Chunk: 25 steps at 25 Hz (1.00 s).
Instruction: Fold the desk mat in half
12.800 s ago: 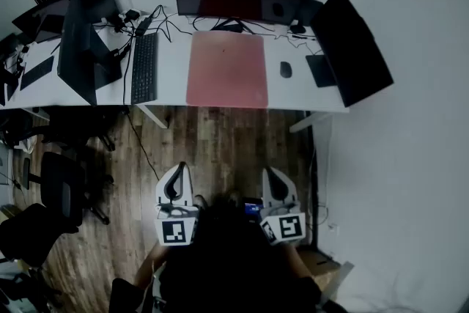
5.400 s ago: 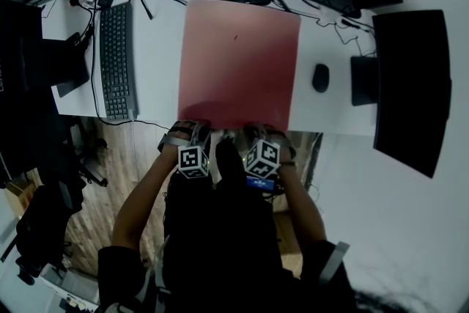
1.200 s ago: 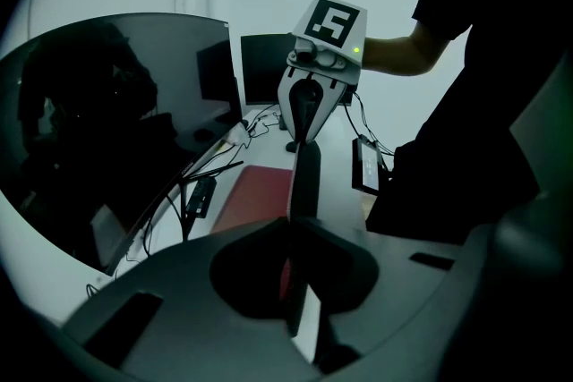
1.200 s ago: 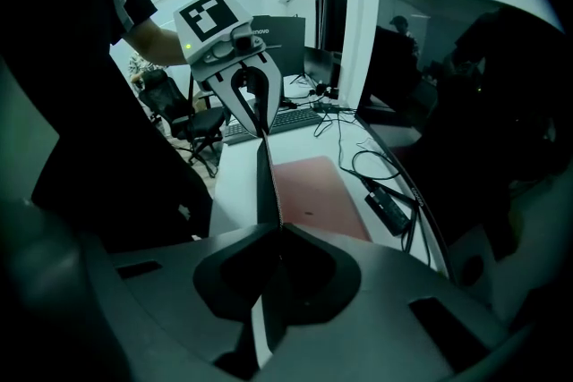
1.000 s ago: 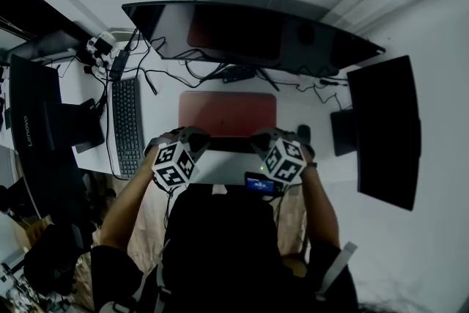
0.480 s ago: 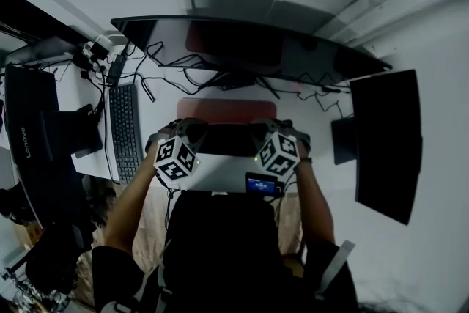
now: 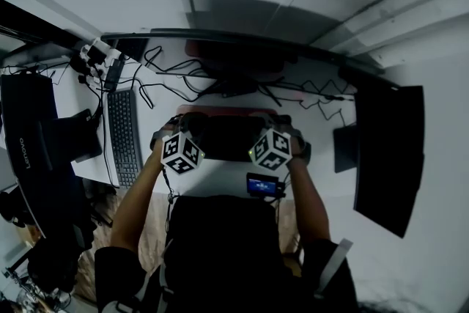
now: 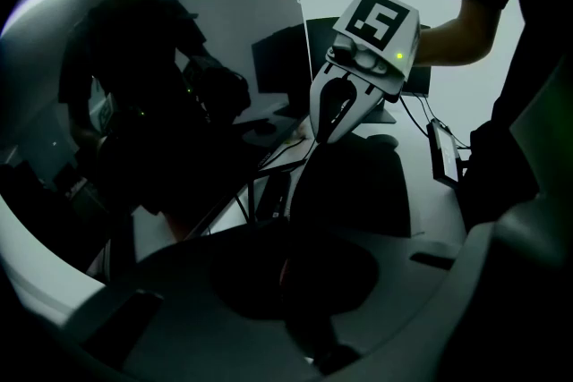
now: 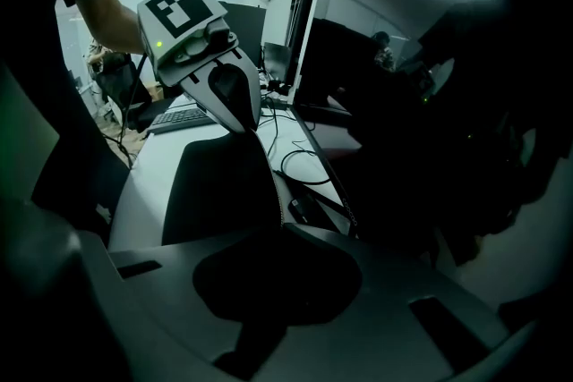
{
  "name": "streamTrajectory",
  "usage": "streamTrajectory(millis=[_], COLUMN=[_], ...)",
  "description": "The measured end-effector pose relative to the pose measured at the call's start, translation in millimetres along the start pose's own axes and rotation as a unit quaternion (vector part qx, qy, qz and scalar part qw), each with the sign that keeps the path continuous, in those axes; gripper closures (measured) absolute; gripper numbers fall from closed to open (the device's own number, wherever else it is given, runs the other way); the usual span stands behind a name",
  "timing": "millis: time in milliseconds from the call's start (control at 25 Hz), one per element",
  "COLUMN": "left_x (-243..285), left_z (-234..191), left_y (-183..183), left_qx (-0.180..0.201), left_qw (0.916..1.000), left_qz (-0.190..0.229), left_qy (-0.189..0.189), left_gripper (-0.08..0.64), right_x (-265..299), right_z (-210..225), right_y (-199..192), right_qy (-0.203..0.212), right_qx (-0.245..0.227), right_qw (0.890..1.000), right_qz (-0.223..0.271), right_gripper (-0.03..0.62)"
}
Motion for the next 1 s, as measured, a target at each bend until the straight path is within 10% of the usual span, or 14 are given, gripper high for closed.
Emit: streamTrajectory(millis=[1000], left_x=[94.9], left_z=[-43.9], left_y=[-33.4], left_qx=[-0.024], left_qw=[0.9930], left_qz=[-0.031], left_qy=[0.112], left_gripper=[0.542], right_x=[107.0], right_z=[34.5], right_y=[-28.7], right_qy=[-0.105], right_qx=[-0.012], right_qw=[0.994], right_qz=[-0.021], right_gripper=[0.575])
Point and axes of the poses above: the fingertips, and each gripper's own axes: x forward along the fingers, z to its right, y out of its top, the point moved 3 cm from there along -x, backward along the fingers, and after that the axes turned 9 degrees about -x, right-handed, at the moved point
